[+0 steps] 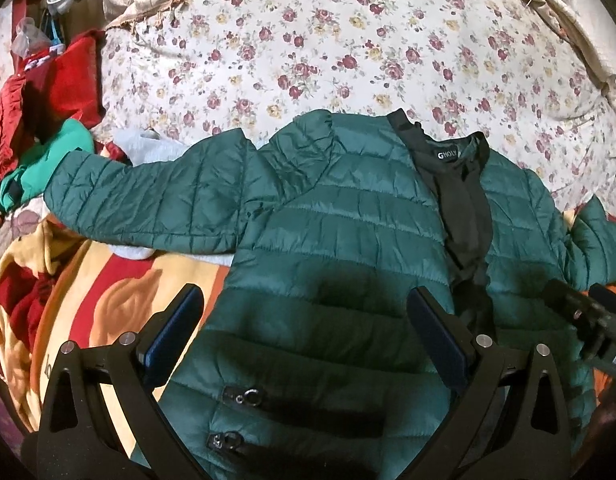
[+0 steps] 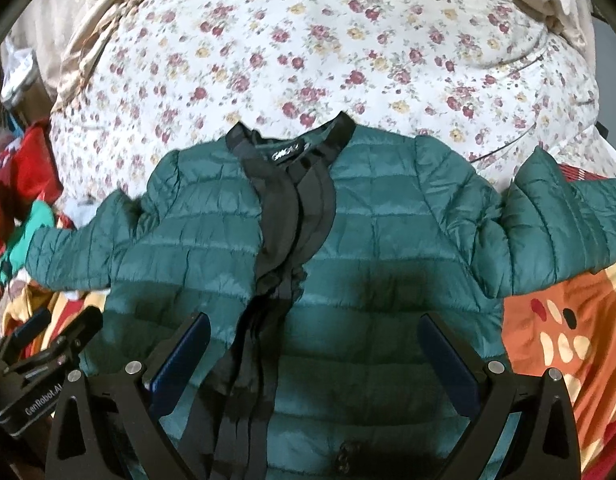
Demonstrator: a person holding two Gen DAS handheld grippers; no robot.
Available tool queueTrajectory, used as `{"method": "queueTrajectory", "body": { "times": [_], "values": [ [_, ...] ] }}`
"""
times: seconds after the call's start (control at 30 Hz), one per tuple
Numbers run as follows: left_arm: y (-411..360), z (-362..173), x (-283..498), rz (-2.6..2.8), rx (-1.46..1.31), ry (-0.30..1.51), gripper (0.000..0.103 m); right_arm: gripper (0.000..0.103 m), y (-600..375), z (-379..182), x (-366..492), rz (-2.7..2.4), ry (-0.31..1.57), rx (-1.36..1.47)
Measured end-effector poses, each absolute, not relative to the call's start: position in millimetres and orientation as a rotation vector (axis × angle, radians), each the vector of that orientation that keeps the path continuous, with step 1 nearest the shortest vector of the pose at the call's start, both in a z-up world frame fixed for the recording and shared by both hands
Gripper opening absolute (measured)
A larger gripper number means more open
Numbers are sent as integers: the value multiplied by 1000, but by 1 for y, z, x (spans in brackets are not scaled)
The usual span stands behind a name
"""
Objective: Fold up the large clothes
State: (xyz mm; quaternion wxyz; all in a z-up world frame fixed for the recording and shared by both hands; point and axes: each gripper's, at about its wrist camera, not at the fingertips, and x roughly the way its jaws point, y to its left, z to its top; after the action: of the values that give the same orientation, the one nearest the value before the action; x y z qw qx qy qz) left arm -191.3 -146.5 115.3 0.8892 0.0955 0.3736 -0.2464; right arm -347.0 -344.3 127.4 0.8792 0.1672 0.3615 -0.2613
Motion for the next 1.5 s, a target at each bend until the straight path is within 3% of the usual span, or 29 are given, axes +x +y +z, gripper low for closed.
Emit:
{"method": "queueTrajectory", "body": {
  "times": [0.4, 1.5],
  "values": [
    [-153, 106, -173, -479, 159, 803, 102, 103, -367, 121, -328, -587, 733, 236],
    [-177, 84, -150, -438, 174, 853, 102, 103, -379, 92, -299, -522, 778, 269]
  ]
}}
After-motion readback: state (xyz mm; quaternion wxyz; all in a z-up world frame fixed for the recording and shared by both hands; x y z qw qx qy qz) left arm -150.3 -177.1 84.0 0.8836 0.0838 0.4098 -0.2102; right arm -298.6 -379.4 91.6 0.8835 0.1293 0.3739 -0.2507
